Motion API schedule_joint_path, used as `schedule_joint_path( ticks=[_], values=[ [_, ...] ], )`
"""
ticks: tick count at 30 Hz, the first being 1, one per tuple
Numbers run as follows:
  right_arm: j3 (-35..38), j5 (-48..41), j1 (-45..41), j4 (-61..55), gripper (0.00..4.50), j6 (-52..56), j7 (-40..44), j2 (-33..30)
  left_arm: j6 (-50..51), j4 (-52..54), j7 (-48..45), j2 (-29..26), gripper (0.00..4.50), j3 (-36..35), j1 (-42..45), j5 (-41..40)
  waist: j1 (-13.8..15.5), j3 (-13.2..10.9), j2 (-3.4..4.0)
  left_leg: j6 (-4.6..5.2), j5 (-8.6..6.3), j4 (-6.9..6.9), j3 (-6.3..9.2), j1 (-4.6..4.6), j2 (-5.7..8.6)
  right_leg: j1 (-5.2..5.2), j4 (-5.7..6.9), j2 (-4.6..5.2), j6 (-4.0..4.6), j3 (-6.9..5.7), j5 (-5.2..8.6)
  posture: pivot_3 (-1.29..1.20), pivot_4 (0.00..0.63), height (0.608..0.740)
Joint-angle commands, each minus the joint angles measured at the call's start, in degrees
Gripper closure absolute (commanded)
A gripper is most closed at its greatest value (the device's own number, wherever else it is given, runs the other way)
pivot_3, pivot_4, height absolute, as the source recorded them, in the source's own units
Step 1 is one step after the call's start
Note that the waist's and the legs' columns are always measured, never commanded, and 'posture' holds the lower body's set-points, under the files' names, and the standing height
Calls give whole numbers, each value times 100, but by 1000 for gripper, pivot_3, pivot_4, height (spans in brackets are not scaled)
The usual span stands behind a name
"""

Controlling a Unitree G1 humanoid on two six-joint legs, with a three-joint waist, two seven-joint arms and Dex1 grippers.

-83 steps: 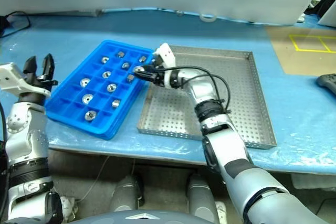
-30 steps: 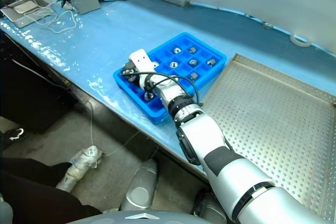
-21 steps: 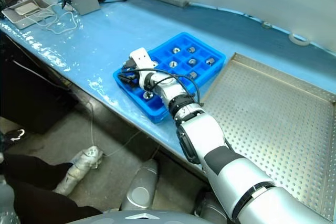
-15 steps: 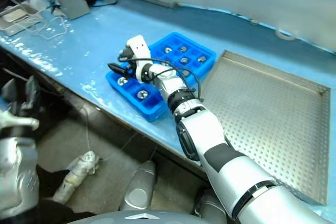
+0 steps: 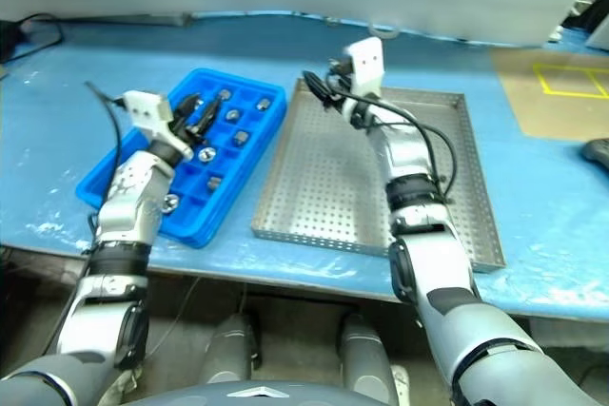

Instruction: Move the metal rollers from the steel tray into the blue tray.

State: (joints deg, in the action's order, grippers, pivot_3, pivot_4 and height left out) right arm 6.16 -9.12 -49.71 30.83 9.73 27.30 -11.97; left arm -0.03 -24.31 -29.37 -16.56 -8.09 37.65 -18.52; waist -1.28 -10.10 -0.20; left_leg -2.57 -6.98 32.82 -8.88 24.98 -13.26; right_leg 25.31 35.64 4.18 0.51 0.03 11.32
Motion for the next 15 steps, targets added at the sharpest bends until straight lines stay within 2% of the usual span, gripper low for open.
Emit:
schedule_joint_path(
  ticks=[1,4,7,10,15],
  values=[
    [-110,155,421,-797,952,279,-247,-151,-242,-286,-498,-28,1974,81,247,14,-144,0,0,5,-3,-1,-8,-4,-1,0,-1,-1,2,5,1,-533,150,740],
    [-267,245,770,-1015,952,410,-188,-298,-395,-553,-771,-56,1974,173,322,107,-289,-2,-2,16,-12,0,-44,-25,-4,-1,-1,0,23,23,14,-511,150,740],
    [-500,405,908,-898,952,304,-11,-437,-505,-508,-752,-71,1974,255,203,296,-305,-3,-4,49,-32,15,-81,-62,-7,-16,-4,0,24,28,15,-470,150,740],
    [-537,432,788,-614,952,188,40,-462,-449,-189,-730,-15,1974,241,-11,262,-269,-3,-4,62,-40,30,-98,-97,-9,-50,-2,6,27,33,13,-395,150,740],
    [-683,589,303,359,952,-305,145,-424,-426,350,-549,-67,1974,216,-496,381,-215,-3,-4,66,-42,38,-102,-99,-10,-59,-3,11,33,30,10,-320,150,740]
  ],
)
